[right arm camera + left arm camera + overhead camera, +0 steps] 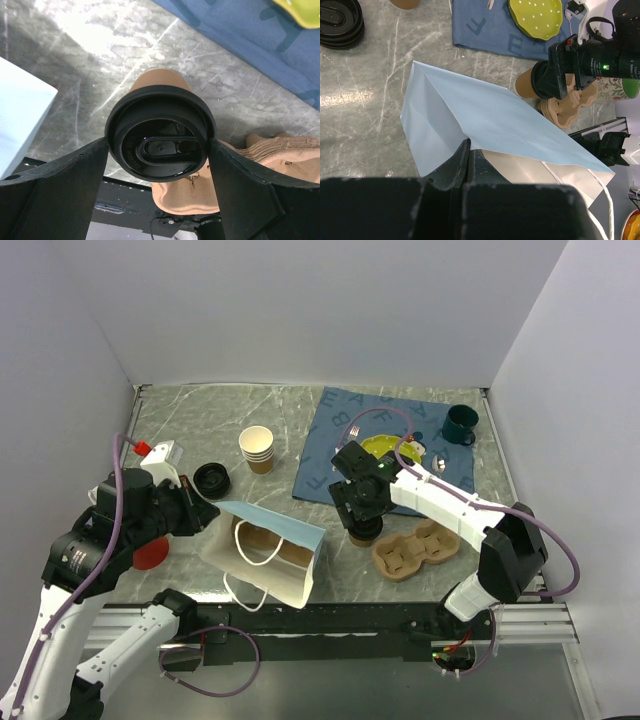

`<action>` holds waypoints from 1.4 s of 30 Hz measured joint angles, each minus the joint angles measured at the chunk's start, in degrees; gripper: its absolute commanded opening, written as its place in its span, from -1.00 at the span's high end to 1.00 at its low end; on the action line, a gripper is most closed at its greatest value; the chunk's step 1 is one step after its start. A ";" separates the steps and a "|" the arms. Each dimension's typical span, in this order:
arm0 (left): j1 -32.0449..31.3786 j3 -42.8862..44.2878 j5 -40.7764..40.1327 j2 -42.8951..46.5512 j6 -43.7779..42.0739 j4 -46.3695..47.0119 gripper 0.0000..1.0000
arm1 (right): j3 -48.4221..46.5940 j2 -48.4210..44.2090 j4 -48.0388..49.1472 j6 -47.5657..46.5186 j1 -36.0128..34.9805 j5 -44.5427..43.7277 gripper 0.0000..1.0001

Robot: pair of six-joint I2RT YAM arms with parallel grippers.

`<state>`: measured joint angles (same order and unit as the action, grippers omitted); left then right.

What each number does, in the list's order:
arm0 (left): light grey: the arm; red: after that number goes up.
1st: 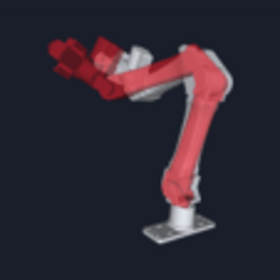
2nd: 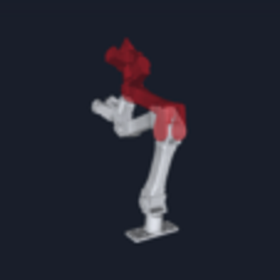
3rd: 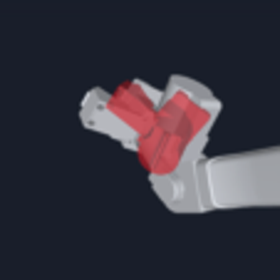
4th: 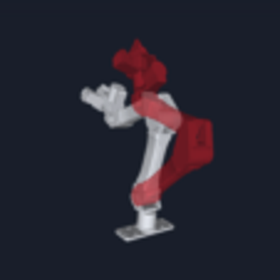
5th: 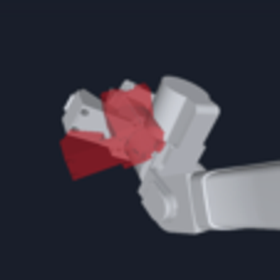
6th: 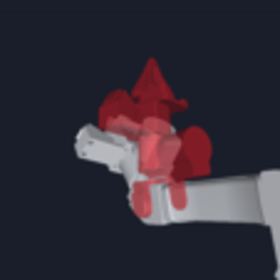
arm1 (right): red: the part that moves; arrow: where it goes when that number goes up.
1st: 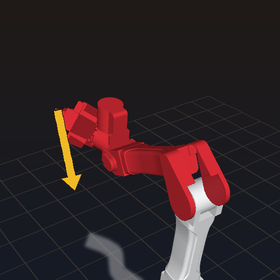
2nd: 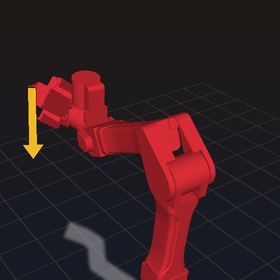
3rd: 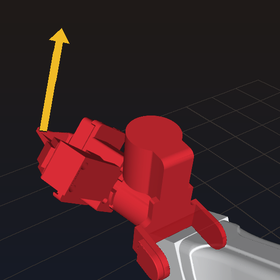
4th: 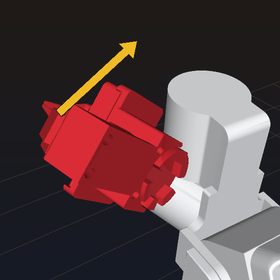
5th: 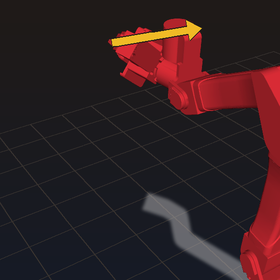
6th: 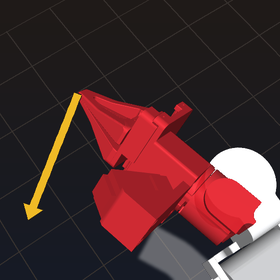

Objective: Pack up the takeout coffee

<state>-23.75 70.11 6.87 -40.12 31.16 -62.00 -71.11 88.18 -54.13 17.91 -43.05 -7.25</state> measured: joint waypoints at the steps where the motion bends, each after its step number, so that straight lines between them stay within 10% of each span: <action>1: 0.00 0.00 0.00 0.00 0.00 0.00 0.98 | 0.33 -0.09 -0.02 0.00 -0.09 0.02 -0.77; 20: 0.00 2.64 0.09 -0.68 3.85 -1.44 0.98 | 0.44 -2.19 -1.73 -1.57 -0.20 -1.38 -0.18; 34: 0.00 3.96 1.33 -5.60 15.63 -2.58 0.98 | -37.70 -11.43 -6.03 -10.36 -8.22 3.28 -0.05; 42: 0.00 5.16 0.15 -11.96 22.69 -3.65 0.98 | -39.08 -20.28 1.99 -13.25 -16.87 16.00 -0.05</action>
<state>-23.75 75.26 7.03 -52.07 53.84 -65.65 -110.19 67.90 -52.14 4.67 -59.92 8.75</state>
